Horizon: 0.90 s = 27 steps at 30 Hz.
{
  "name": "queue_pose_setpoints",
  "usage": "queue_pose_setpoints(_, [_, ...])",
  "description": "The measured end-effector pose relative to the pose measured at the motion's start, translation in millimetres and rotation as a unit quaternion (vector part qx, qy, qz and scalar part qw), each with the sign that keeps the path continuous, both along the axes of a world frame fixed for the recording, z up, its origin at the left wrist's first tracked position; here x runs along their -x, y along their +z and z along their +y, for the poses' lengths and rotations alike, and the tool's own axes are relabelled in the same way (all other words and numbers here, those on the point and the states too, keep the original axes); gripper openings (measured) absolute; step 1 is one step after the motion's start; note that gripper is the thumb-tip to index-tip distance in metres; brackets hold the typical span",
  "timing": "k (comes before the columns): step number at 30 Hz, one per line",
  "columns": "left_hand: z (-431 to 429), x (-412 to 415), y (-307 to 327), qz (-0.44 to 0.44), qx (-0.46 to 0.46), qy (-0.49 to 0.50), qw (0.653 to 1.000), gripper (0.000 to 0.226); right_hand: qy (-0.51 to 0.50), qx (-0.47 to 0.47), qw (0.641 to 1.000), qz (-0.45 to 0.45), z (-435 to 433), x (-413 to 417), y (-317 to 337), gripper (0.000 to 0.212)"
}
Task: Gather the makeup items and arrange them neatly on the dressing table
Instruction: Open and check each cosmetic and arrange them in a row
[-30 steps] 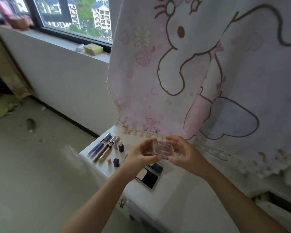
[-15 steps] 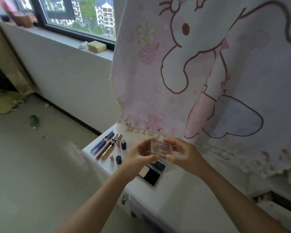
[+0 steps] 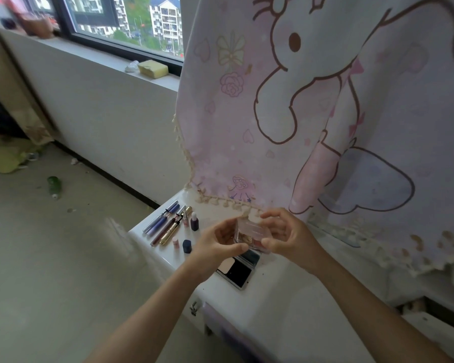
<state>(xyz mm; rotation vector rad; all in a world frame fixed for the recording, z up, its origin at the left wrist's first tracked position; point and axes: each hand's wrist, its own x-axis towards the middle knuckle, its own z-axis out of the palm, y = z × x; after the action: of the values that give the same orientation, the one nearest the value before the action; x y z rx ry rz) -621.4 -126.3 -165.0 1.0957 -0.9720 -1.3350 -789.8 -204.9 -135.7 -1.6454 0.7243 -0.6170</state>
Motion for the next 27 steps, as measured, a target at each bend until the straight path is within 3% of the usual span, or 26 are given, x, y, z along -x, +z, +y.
queue_pose_setpoints(7, [0.4, -3.4, -6.7, 0.003, -0.032, -0.025, 0.999, 0.063, -0.058, -0.029, 0.998, 0.026, -6.0, -0.7, -6.6, 0.035])
queue_pose_setpoints(11, [3.9, -8.2, -12.9, -0.004, -0.051, -0.005, 0.999, 0.059, -0.105, -0.078, 0.991, 0.034, -6.1, 0.5, -4.6, 0.012])
queue_pose_setpoints(15, [6.8, -8.5, -23.2, -0.018, -0.073, -0.005, 0.997, 0.056, -0.127, -0.127, 0.982, 0.06, -3.9, 4.8, -10.8, 0.029])
queue_pose_setpoints(27, [10.2, 10.7, -50.9, -0.03, -0.121, -0.073, 0.989, 0.052, -0.258, -0.266, 0.926, 0.076, 22.1, 28.1, -32.2, 0.027])
